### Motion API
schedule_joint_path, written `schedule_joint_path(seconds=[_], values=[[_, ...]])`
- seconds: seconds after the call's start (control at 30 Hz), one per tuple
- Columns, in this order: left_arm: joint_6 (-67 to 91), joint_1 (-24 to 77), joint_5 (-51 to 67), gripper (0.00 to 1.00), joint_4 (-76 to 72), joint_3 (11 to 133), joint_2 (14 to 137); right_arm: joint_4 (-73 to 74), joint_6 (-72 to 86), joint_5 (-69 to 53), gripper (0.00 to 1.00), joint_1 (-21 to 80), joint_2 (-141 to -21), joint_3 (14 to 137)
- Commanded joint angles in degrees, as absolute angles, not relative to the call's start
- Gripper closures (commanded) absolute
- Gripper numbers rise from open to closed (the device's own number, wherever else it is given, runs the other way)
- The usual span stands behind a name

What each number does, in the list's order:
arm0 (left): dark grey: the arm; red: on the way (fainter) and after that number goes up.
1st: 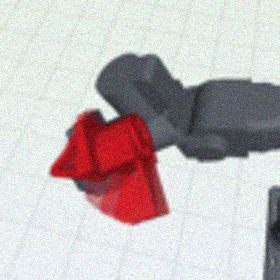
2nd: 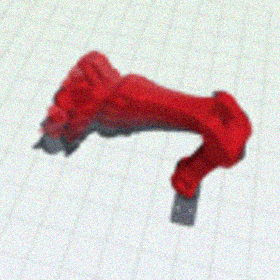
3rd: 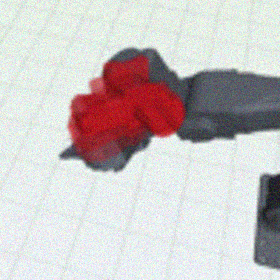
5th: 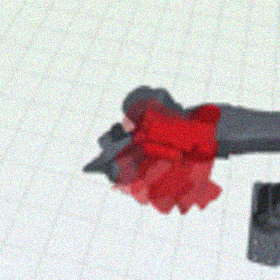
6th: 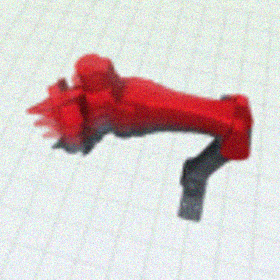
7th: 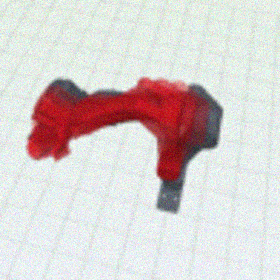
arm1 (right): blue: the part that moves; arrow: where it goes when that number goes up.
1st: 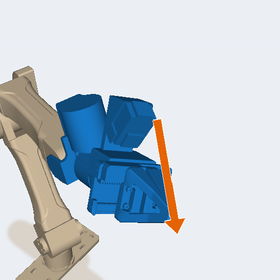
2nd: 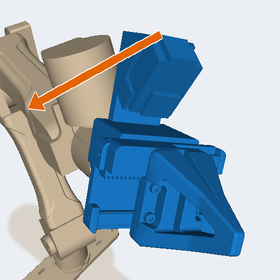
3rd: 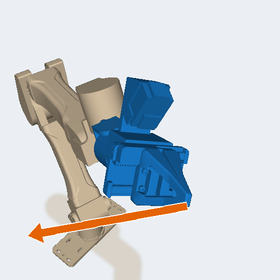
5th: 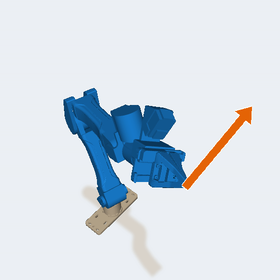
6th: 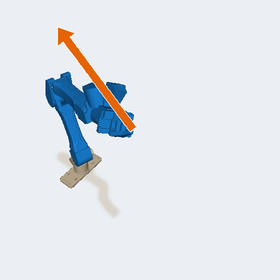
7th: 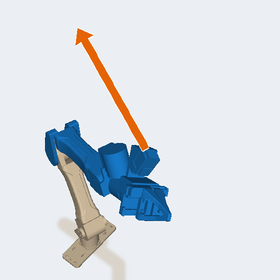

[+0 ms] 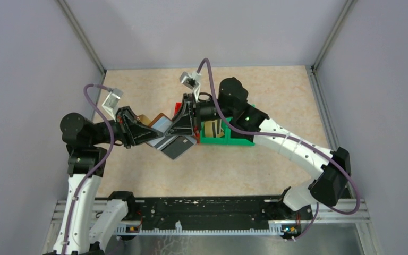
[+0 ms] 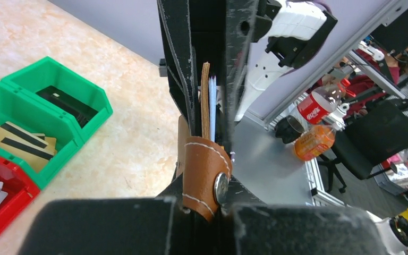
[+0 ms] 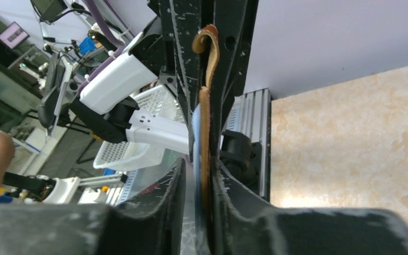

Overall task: Take the credit cards out of the card holder
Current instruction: Remove the credit card from the card holder.

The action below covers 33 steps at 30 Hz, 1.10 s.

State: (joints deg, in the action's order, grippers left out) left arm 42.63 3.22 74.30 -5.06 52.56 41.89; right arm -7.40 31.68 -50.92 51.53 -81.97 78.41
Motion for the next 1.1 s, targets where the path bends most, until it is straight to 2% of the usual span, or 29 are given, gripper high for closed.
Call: schedule_joint_path(seconds=[0.0,0.07,0.1,0.17,0.27,0.4,0.73,1.07], values=[[43.5,3.3,68.9,1.0,-5.7,53.2,41.8,-15.2,34.5,-47.5,0.7,50.4,-79.4,79.0],[44.6,3.3,66.5,1.0,-5.6,52.4,41.5,-17.9,37.4,-42.3,0.58,48.1,-77.1,77.0],[45.4,3.3,65.8,1.0,-5.7,52.0,41.5,-20.4,39.3,-40.6,0.55,47.1,-75.8,75.6],[48.0,3.3,64.9,1.0,-6.2,51.2,41.8,-23.1,40.9,-37.0,0.53,45.6,-72.9,73.5],[51.2,3.3,64.5,1.0,-7.5,51.1,43.0,-19.6,38.9,-31.8,0.5,45.2,-70.0,73.4],[54.7,3.3,65.8,1.0,-12.5,50.0,43.5,-18.3,40.9,-30.3,0.5,45.2,-67.5,71.3],[59.1,3.2,66.0,1.0,-15.7,50.4,45.0,-39.1,57.0,-36.3,0.55,47.4,-66.4,55.1],[61.1,3.1,66.3,1.0,-18.1,50.4,45.3,-45.7,60.2,-35.2,0.59,52.0,-71.8,52.5]])
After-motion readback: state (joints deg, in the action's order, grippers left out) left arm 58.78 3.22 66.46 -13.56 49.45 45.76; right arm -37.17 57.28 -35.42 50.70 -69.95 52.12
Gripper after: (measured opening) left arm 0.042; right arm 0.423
